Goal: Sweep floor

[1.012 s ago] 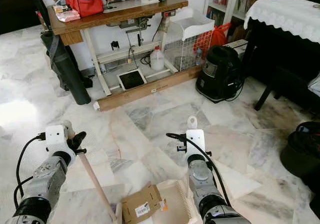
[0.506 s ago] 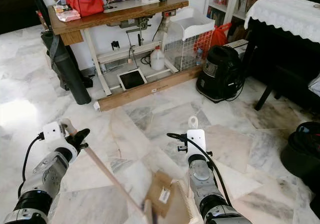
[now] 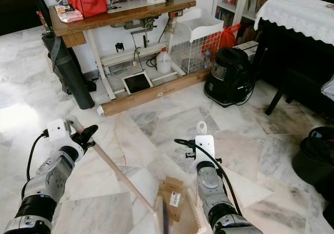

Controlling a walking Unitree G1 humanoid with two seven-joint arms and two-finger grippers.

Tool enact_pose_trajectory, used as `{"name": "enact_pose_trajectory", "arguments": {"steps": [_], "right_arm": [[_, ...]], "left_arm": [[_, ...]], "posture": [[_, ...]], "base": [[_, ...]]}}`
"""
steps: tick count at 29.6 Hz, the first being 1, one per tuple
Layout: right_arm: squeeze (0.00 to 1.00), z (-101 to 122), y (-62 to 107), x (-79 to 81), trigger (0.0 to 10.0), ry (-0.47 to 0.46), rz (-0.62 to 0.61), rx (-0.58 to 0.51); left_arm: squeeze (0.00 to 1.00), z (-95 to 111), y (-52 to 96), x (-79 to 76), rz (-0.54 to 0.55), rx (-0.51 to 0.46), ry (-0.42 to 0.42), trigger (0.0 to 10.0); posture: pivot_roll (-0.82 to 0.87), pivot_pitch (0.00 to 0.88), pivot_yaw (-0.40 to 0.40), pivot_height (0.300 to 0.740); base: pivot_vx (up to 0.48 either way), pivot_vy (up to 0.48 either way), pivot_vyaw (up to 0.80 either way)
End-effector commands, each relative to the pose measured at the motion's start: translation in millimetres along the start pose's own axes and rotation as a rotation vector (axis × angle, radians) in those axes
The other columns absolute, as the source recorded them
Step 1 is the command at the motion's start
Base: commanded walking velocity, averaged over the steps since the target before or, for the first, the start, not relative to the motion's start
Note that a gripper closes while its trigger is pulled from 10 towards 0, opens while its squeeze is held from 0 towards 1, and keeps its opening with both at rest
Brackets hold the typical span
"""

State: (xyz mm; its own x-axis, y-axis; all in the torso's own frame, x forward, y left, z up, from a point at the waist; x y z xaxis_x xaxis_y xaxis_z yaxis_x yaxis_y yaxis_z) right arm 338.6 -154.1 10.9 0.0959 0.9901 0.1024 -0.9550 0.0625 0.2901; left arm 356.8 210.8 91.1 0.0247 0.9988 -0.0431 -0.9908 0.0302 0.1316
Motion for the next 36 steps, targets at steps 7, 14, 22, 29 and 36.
{"name": "enact_pose_trajectory", "arguments": {"steps": [7, 14, 22, 29, 36], "right_arm": [[0.0, 1.7, -1.2, 2.4, 10.0, 0.014, 0.003, -0.001], [0.0, 2.2, -1.2, 3.8, 10.0, 0.01, 0.004, -0.005], [0.0, 4.1, -1.7, 2.2, 10.0, 0.009, 0.001, -0.013], [0.0, 8.1, -3.2, 2.4, 10.0, 0.007, 0.0, -0.026], [0.0, 10.2, -3.8, 1.3, 10.0, 0.005, -0.003, -0.033]], "left_arm": [[0.0, 60.7, 1.9, 15.5, 0.05, -0.225, -0.051, 10.0], [0.0, 49.5, 4.9, 12.0, 0.075, -0.207, -0.215, 10.0], [0.0, 21.4, 4.8, -3.3, 0.021, -0.121, -0.392, 10.0], [0.0, -3.8, 5.4, -7.2, 0.004, -0.047, -0.332, 10.0], [0.0, -14.5, 4.2, -12.7, -0.029, -0.001, -0.206, 10.0]], "posture": [[0.08, 0.0, 0.04, 0.74], [0.07, 0.0, 0.046, 0.74], [0.07, 0.0, 0.048, 0.74], [0.07, 0.0, 0.047, 0.74], [0.07, 0.0, 0.043, 0.74]], "base": [[0.0, 0.0, 0.0], [0.0, 0.0, 0.0], [0.0, 0.0, 0.0], [0.0, 0.0, 0.0], [0.0, 0.0, 0.0]]}}
Point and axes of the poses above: a point about 5 cm out from each wrist's last joint towards the gripper, its own y axis pointing back from the gripper into the wrist, its own z axis along the axis of the wrist's last joint, x = y × z, the point moved 3 cm from there along -y, pointing out of the wrist towards the gripper, and after that the axes turned 15 degrees about -y, right-handed, at the moved point
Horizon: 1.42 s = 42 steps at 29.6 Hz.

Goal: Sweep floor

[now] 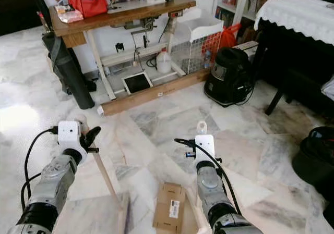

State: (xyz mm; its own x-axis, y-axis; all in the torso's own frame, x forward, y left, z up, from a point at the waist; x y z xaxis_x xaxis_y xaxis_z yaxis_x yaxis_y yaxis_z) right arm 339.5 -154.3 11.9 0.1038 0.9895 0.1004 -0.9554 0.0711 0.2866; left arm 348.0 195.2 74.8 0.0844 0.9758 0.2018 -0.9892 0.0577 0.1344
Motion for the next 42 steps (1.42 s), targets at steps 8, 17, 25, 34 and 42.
{"name": "enact_pose_trajectory", "arguments": {"steps": [8, 17, 25, 34, 42], "right_arm": [[0.0, 10.3, -4.1, 1.2, 10.0, 0.005, 0.004, -0.029], [0.0, 13.3, -5.8, 1.9, 10.0, 0.004, 0.005, -0.032], [0.0, 16.9, -7.7, 2.9, 10.0, 0.003, 0.006, -0.036], [0.0, 19.5, -8.8, 3.4, 10.0, 0.002, 0.008, -0.041], [0.0, 28.9, -10.9, 0.0, 10.0, -0.04, -0.011, -0.081]], "left_arm": [[0.0, 4.1, -4.1, -2.6, -0.046, 0.004, 0.144, 10.0], [0.0, 16.7, -8.5, -8.0, -0.095, -0.031, 0.205, 10.0], [0.0, 26.5, -10.5, -5.4, -0.111, -0.056, 0.268, 10.0], [0.0, 38.8, -12.5, -0.5, -0.099, -0.098, 0.263, 10.0], [0.0, 80.8, -5.9, 39.0, 0.208, -0.296, 0.009, 10.0]], "posture": [[0.08, 0.0, 0.039, 0.74], [0.09, 0.0, 0.036, 0.74], [0.1, 0.0, 0.035, 0.74], [0.1, 0.0, 0.034, 0.74], [0.09, 0.0, 0.038, 0.74]], "base": [[0.0, 0.0, 0.0], [0.0, 0.0, 0.0], [0.0, 0.0, 0.0], [0.0, 0.0, 0.0], [0.0, 0.0, 0.0]]}}
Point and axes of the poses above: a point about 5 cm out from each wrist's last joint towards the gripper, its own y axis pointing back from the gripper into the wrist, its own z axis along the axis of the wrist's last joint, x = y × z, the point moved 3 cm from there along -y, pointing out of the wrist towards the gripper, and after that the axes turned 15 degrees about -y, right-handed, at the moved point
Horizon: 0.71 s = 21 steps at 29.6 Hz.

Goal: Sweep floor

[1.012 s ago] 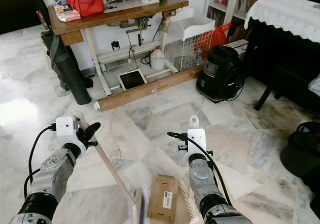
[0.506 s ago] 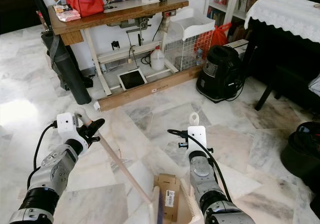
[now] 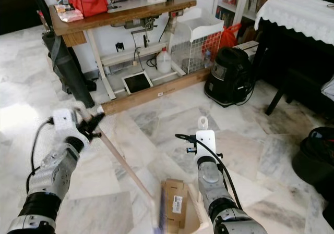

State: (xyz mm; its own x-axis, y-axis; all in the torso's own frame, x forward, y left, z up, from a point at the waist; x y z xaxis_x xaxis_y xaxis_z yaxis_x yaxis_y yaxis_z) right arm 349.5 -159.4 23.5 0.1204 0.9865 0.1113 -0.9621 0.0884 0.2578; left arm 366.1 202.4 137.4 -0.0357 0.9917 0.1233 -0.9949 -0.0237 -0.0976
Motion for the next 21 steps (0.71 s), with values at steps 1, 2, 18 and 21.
{"name": "enact_pose_trajectory", "arguments": {"steps": [1, 2, 18, 21], "right_arm": [[0.0, 16.5, -5.1, 2.8, 10.0, -0.029, 0.002, -0.061], [0.0, 20.1, -5.7, 2.2, 10.0, -0.041, 0.0, -0.079], [0.0, 49.5, -7.2, 2.7, 10.0, -0.207, 0.004, -0.233], [0.0, 55.2, -6.8, 8.1, 10.0, -0.219, 0.025, -0.263]], "left_arm": [[0.0, 19.2, -3.1, 19.1, 0.101, -0.084, -0.098, 10.0], [0.0, 17.5, -2.1, 21.4, 0.125, -0.084, -0.127, 10.0], [0.0, -7.6, 3.5, 3.0, 0.113, -0.057, -0.229, 10.0], [0.0, -7.8, 1.9, -0.9, 0.108, -0.062, -0.231, 10.0]], "posture": [[0.09, 0.0, 0.039, 0.74], [0.08, 0.0, 0.04, 0.74], [0.02, 0.0, 0.07, 0.74], [0.01, 0.0, 0.071, 0.74]], "base": [[0.0, 0.0, 0.0], [0.0, 0.0, 0.0], [0.0, 0.0, 0.0], [0.0, 0.0, 0.0]]}}
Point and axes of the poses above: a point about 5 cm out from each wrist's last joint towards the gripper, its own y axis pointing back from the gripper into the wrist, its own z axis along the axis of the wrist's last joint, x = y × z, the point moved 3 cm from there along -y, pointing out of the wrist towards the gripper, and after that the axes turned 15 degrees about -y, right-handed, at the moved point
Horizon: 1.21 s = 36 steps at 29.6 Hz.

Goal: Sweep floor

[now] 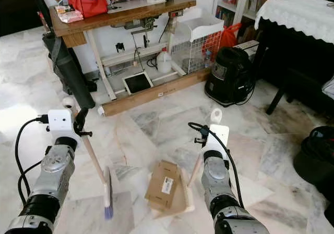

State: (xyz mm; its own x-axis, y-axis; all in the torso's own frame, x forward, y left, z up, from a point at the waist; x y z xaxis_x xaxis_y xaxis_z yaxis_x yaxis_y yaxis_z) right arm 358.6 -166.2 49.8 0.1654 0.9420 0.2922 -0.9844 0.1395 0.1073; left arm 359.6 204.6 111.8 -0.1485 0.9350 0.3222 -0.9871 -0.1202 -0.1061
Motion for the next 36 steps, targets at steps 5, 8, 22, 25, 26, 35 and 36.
{"name": "enact_pose_trajectory", "arguments": {"steps": [5, 8, 22, 25, 26, 35, 36], "right_arm": [[0.0, 24.3, -4.9, 22.6, 10.0, -0.046, 0.083, -0.123], [0.0, 24.6, -4.6, 21.5, 10.0, -0.042, 0.087, -0.124], [0.0, 28.9, -6.7, 21.7, 10.0, -0.025, 0.101, -0.13], [0.0, 29.5, -7.0, 22.5, 10.0, -0.025, 0.102, -0.132], [0.0, 29.8, -7.3, 23.3, 10.0, -0.026, 0.103, -0.132], [0.0, 28.6, -6.8, 26.0, 10.0, -0.032, 0.106, -0.131], [0.0, 28.7, -6.8, 26.2, 10.0, -0.033, 0.106, -0.131]], "left_arm": [[0.0, 16.4, -4.3, -9.8, -0.003, -0.086, -0.01, 10.0], [0.0, 17.5, -5.0, -12.4, -0.004, -0.09, -0.004, 10.0], [0.0, 18.5, -8.9, -16.1, -0.003, -0.097, 0.003, 10.0], [0.0, 19.2, -9.7, -16.2, -0.004, -0.1, 0.003, 10.0], [0.0, 19.5, -10.3, -15.8, -0.003, -0.101, 0.002, 10.0], [0.0, 16.8, -10.0, -14.8, 0.003, -0.095, -0.003, 10.0], [0.0, 16.7, -10.1, -15.0, 0.003, -0.094, -0.004, 10.0]], "posture": [[-0.01, 0.0, 0.059, 0.74], [-0.01, 0.0, 0.056, 0.74], [-0.01, 0.0, 0.05, 0.74], [-0.01, 0.0, 0.051, 0.74], [0.0, 0.0, 0.051, 0.74], [0.0, 0.0, 0.053, 0.74], [0.0, 0.0, 0.053, 0.74]], "base": [[0.0, 0.0, 0.0], [0.0, 0.0, 0.0], [0.0, 0.0, 0.35], [0.0, 0.0, 0.8], [0.0, 0.0, 0.8], [0.0, 0.0, 0.8], [0.0, 0.0, 0.8]]}}
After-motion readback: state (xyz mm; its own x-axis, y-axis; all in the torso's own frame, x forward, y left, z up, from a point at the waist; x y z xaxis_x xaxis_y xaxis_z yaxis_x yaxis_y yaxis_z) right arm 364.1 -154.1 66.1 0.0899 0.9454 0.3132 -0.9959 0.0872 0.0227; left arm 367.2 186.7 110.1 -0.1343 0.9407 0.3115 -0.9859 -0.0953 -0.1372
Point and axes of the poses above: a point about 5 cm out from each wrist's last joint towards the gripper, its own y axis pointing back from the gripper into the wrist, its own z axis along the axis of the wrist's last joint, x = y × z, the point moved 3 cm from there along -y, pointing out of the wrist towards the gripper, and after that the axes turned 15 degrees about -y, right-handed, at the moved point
